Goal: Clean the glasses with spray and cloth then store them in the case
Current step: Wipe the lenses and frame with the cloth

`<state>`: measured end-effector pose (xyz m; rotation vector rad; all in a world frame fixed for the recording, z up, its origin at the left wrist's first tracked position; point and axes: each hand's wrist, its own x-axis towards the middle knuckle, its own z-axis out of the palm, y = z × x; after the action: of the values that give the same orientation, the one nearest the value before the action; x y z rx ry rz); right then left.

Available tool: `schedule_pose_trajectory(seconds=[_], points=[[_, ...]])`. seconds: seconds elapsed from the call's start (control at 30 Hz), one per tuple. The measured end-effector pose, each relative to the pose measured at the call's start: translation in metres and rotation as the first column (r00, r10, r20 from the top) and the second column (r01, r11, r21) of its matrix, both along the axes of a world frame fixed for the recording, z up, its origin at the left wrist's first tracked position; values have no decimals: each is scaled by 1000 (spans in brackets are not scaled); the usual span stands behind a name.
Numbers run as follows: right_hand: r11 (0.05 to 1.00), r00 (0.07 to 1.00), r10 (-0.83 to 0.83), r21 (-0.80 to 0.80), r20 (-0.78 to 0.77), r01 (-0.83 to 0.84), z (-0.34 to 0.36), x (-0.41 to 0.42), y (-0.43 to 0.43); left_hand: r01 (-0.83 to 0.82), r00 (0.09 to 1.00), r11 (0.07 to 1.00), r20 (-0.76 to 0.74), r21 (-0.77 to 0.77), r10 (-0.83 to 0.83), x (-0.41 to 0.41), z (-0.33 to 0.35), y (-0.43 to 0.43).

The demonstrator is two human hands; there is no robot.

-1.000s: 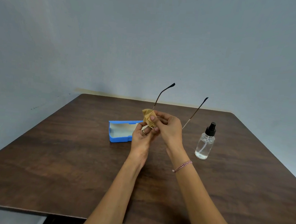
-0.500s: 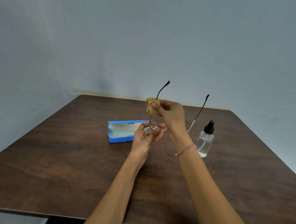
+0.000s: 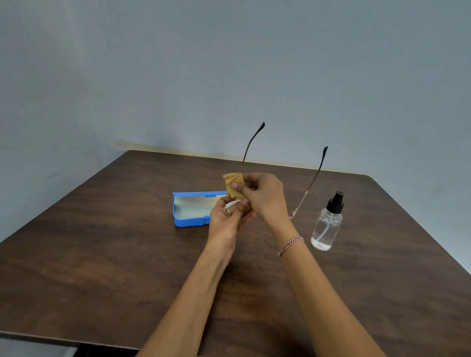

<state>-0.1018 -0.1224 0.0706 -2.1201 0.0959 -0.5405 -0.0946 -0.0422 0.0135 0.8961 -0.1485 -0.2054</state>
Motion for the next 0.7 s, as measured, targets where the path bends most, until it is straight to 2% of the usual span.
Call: schedule_pose_trajectory(seconds=[0.17, 0.27, 0.37, 0.53, 0.7], points=[[999, 1000, -22, -35, 15, 23, 5, 1, 0, 27, 998, 999, -56, -45, -29, 4, -1, 2], [1000, 1000, -23, 5, 19, 23, 1, 0, -3, 41, 999, 998, -24, -56, -43, 4, 0, 3], [994, 996, -30, 109, 80, 21, 8, 1, -5, 49, 999, 997, 14, -66, -48, 0, 2, 3], [937, 965, -132, 346, 226, 47, 39, 12, -11, 58, 997, 996, 57, -68, -55, -3, 1, 1], [931, 946, -127, 365, 297, 10, 47, 10, -6, 29, 998, 997, 58, -73, -25, -2, 1, 2]])
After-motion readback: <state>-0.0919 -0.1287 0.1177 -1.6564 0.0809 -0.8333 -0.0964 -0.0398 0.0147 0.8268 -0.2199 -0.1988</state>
